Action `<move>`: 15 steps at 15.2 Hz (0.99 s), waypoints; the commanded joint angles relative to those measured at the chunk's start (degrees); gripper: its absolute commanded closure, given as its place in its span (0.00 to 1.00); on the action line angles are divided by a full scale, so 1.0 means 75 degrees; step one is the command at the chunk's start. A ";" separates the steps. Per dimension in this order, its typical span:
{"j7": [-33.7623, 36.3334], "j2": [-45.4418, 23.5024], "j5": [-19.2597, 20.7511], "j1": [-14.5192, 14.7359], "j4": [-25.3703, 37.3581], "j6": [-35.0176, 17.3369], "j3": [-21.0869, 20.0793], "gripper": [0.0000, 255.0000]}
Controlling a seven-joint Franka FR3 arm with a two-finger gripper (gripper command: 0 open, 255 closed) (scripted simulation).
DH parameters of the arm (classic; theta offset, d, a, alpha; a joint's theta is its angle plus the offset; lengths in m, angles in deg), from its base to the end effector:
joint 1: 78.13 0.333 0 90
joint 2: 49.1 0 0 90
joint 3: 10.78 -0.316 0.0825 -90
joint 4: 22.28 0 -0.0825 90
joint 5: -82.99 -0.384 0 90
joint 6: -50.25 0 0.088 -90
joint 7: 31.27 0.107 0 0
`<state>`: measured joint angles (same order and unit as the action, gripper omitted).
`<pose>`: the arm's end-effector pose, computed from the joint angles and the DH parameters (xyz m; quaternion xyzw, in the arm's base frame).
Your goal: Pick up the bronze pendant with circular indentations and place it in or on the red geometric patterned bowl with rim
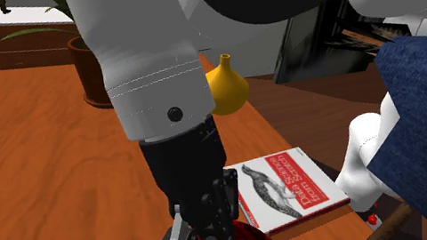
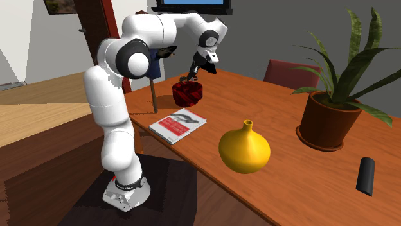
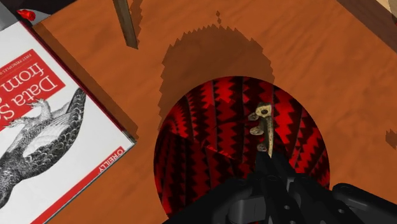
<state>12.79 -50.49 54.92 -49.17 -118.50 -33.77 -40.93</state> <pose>0.2347 0.4925 0.5690 -0.9541 -0.1236 0.2649 0.0656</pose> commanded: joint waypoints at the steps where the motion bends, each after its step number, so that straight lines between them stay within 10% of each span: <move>1: -0.0088 -0.0093 -0.0020 0.0091 -0.0410 -0.0197 -0.0087 1.00; 10: -0.0173 -0.0093 -0.0018 0.0146 -0.0606 -0.0375 -0.0042 1.00; 11: -0.0167 -0.0096 -0.0025 0.0165 -0.0665 -0.0448 -0.0061 0.00; 15: -0.0242 0.0018 -0.0106 0.0280 -0.1303 -0.1041 -0.0182 0.00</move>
<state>9.70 -48.62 54.12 -48.46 -119.56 -40.87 -40.71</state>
